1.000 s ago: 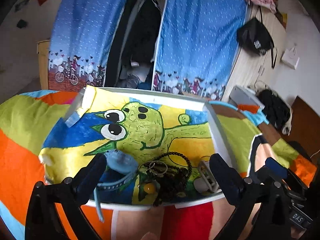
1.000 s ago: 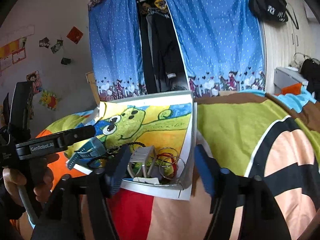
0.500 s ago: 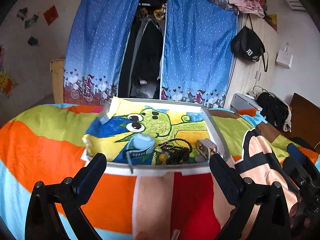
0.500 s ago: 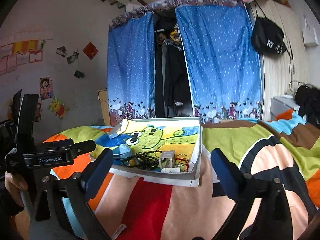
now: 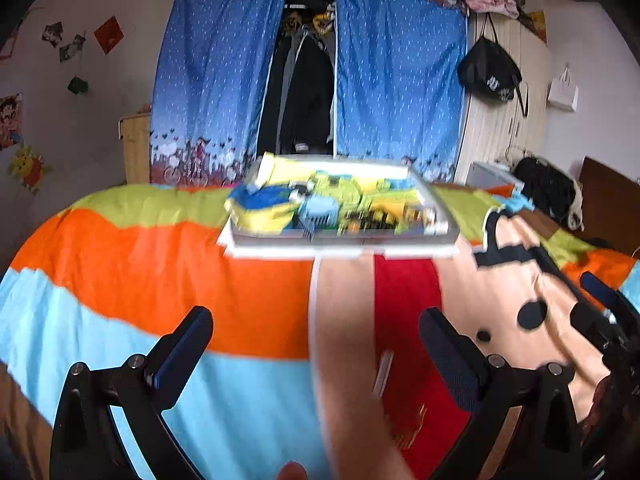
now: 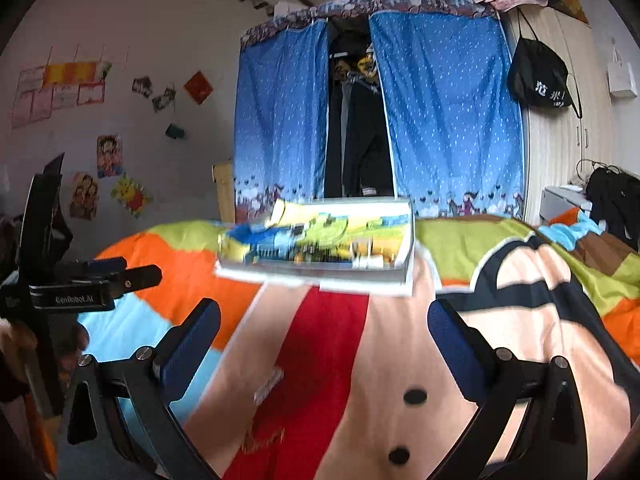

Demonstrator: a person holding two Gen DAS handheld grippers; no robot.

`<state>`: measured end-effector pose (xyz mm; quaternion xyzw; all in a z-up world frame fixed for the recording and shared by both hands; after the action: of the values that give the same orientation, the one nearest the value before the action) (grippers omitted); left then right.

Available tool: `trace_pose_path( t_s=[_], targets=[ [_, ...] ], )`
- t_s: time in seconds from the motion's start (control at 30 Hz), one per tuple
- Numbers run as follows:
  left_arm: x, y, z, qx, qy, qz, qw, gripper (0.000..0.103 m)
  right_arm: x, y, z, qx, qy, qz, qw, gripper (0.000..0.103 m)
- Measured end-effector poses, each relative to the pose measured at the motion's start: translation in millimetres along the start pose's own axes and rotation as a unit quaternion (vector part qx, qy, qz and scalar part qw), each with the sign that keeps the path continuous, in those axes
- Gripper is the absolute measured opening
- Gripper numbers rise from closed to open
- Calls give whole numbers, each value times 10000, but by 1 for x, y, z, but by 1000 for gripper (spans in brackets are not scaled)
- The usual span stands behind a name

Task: Organize jewelry
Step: 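Move both tools back to the white clip and gold chain, then grasp the white hair clip with the left tool while the right tool grasps the gold chain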

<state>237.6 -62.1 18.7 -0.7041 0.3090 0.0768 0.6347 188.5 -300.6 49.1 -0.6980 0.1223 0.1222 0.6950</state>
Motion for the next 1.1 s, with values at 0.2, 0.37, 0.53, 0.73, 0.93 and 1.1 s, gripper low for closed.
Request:
trace_pose_path(
  t_s=[0.2,0.37,0.53,0.73,0.93,1.1],
  targets=[
    [4,59,15,-78,-69,547,9984,103,-5,46,2,-107,12,479,9988,102],
    [15,99,18,3,-29,902,9959,103,0,80,2,-142,-175,853,9961,102],
    [31,117,27,34,91,1149,9933,103,9,111,11,-184,-376,1232,9915,102],
    [48,114,31,49,335,1206,9921,103,27,131,23,-408,-503,1527,9862,101],
    [67,104,21,234,759,1237,9891,92,37,130,23,-266,-567,1602,9851,94],
    [90,98,11,234,1155,1298,9845,77,50,125,20,61,-720,1779,9814,72]
  ],
)
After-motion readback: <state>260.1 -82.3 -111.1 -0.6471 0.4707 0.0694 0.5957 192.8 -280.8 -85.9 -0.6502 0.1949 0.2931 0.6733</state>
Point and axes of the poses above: each gripper's, at about its wrist camera, not at the fingertips, and x roughly the way its jaws point, z to its left, y to its underside, the point moved 4 cm from there along x, roughly the way its jaws point, and after that the axes turned 10 degrees about y, right-handed, at the moved point
